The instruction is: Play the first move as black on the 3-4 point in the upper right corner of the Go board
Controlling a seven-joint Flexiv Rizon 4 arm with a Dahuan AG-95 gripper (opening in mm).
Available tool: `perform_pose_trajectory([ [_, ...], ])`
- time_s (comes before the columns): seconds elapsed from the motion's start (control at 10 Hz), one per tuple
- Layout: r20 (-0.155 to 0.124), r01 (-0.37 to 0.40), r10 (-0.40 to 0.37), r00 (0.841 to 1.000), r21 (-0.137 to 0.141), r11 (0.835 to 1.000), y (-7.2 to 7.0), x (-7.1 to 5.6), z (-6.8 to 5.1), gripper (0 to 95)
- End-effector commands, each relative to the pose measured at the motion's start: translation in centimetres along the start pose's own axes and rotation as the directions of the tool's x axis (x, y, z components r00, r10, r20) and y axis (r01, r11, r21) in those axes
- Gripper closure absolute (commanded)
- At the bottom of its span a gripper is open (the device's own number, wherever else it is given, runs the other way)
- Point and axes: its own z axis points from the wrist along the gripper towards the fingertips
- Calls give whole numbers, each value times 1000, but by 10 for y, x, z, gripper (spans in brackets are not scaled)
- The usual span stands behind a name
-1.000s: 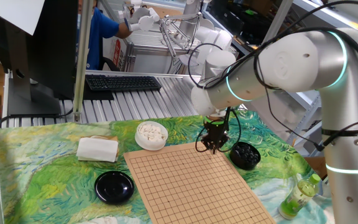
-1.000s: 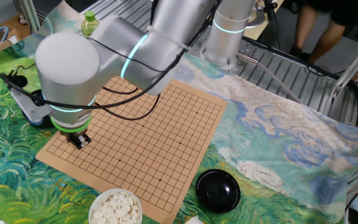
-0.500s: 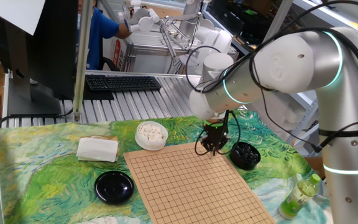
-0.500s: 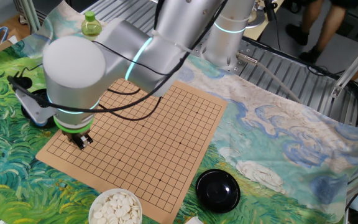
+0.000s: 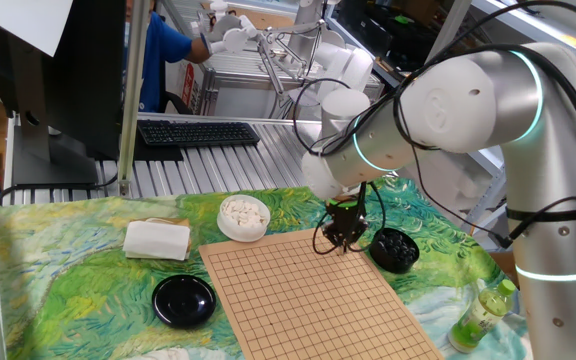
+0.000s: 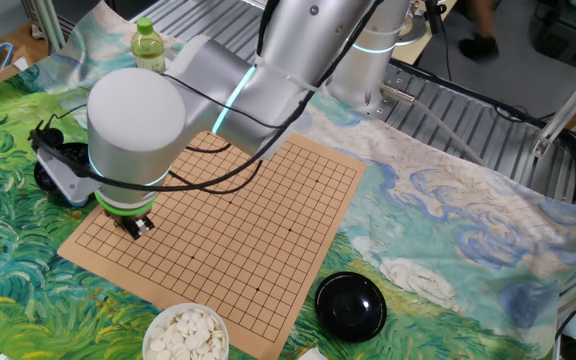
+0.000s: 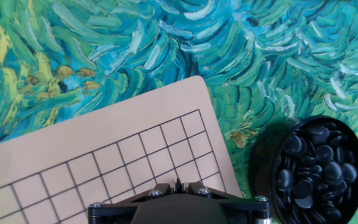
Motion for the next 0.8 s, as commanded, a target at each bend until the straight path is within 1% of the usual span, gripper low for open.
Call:
perform_pose_trajectory([
  [0.1, -1, 9, -9, 1000, 0, 1000, -5, -1, 3, 950],
  [0.4, -3, 3, -3, 1000, -2, 1000, -7, 2, 5, 950],
  [0.8, 0, 10, -10, 1000, -9, 1000, -7, 3, 5, 950],
])
